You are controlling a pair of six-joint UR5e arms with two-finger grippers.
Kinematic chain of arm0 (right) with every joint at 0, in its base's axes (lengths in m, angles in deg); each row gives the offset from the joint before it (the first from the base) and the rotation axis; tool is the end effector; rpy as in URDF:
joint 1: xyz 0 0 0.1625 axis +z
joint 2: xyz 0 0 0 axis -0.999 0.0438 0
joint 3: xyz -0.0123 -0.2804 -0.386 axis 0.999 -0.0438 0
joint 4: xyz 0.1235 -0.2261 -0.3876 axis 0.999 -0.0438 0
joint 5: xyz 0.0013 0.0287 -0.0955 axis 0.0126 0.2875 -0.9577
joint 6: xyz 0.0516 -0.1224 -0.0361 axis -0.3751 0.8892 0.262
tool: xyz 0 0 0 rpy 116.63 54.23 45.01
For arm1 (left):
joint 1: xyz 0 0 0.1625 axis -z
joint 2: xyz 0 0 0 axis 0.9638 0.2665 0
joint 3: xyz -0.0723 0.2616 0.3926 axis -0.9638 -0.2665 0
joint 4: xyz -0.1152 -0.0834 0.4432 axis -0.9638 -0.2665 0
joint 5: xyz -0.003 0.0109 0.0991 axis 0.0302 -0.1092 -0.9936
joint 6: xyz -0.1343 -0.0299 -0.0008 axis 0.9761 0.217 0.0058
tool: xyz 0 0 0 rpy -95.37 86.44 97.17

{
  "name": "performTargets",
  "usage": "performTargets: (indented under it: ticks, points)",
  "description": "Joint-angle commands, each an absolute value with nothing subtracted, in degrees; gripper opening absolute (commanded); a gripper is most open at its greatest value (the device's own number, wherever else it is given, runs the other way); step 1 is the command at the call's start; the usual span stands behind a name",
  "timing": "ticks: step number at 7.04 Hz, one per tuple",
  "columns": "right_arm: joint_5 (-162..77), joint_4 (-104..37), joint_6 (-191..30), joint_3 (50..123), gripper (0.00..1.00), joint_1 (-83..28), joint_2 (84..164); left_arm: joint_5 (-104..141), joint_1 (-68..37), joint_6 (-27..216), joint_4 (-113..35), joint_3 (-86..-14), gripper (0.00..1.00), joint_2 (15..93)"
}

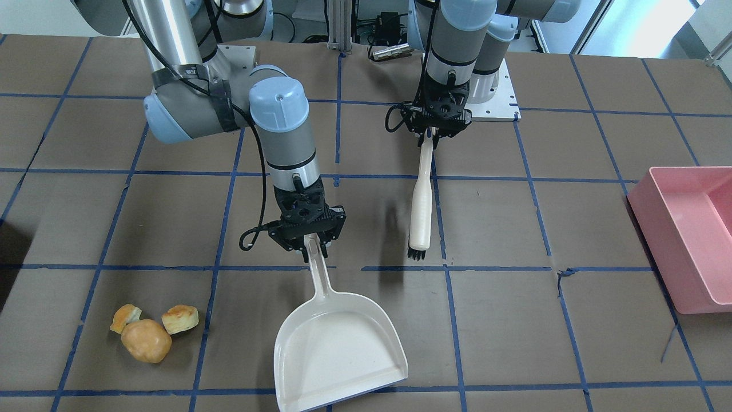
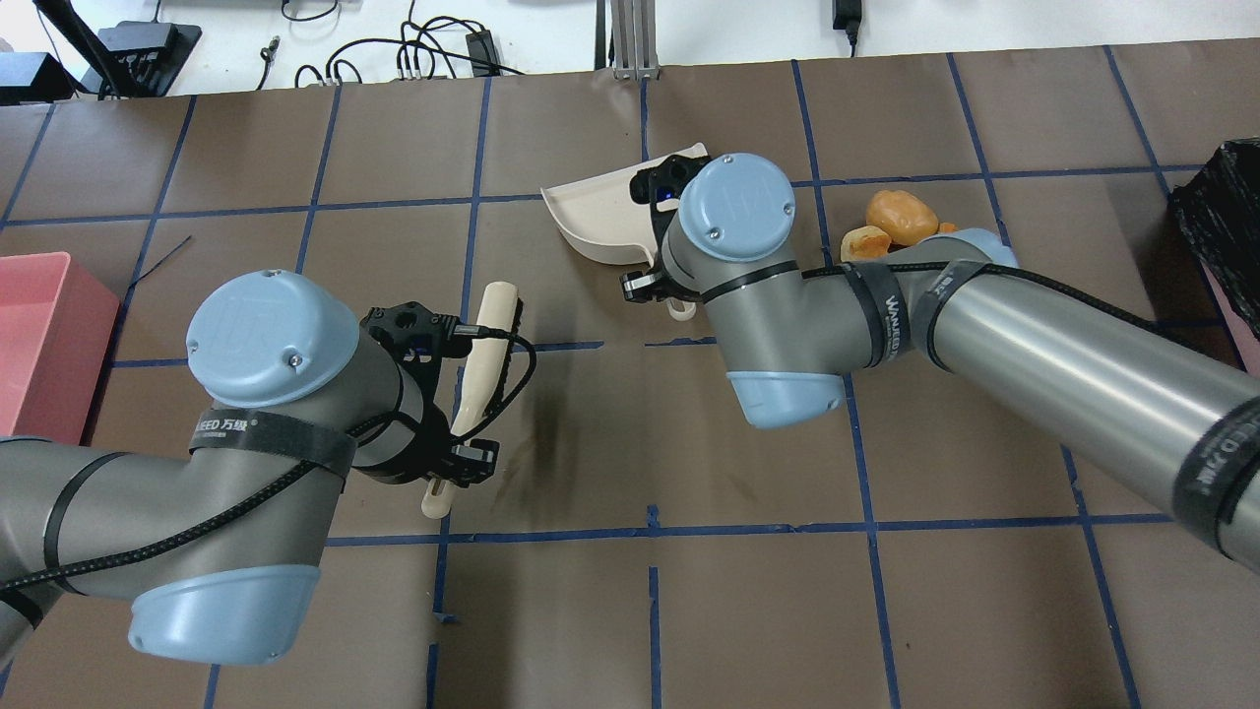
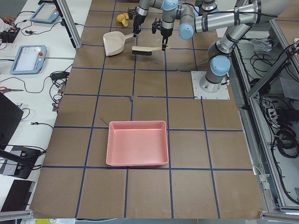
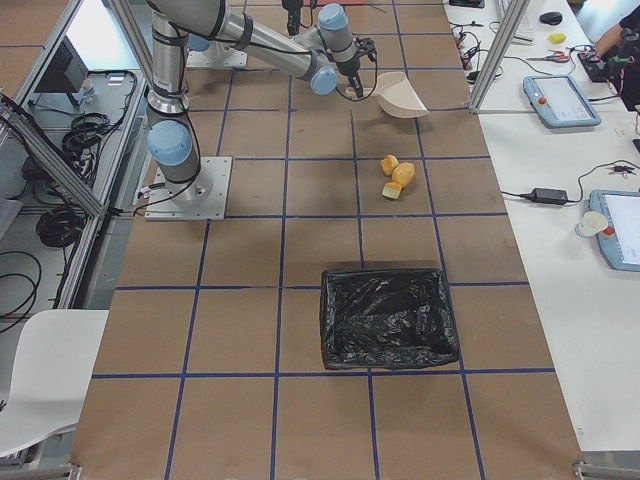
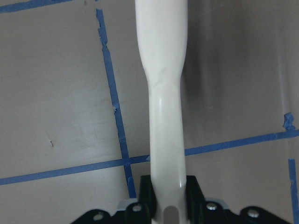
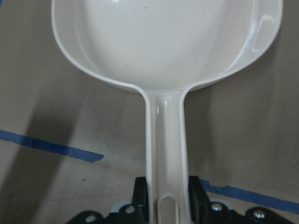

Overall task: Sweep and dump trash in nearest bin
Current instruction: 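Carry the dustpan beside the bread with the right gripper while left brings brush over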

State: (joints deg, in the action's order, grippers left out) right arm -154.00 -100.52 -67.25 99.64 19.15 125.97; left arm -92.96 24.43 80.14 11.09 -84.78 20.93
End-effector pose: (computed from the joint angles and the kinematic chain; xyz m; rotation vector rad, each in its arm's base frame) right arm 0.3198 -0.5913 0.2719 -0.3662 2.9888 -0.5196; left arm -0.1945 -0.3784 0.3241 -0.2406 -3.1296 0.0517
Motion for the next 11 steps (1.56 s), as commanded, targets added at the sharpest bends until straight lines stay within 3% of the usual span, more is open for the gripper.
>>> performTargets:
  ticks: [1,4,6,9,11]
  points:
    - [-151.27,-76.07,-54.28,91.03,0.00,9.67,132.88,-92.86,24.42,80.40,10.31,-83.23,0.03,21.47]
    - [-155.02,-57.64,-17.94,84.68,0.00,-7.54,137.39,-88.90,24.24,86.36,9.33,-76.57,0.02,25.93]
    - [-154.95,-57.51,7.12,82.82,0.00,-19.31,136.52,-86.70,27.82,88.83,9.59,-69.29,0.02,33.38]
    - [-154.16,-57.43,35.19,72.75,0.00,-30.25,126.45,-87.49,38.81,99.54,9.33,-50.24,0.02,49.19]
    - [-152.32,-57.60,47.45,66.85,0.00,-32.99,119.41,-87.32,42.51,107.61,10.21,-41.96,0.02,57.90]
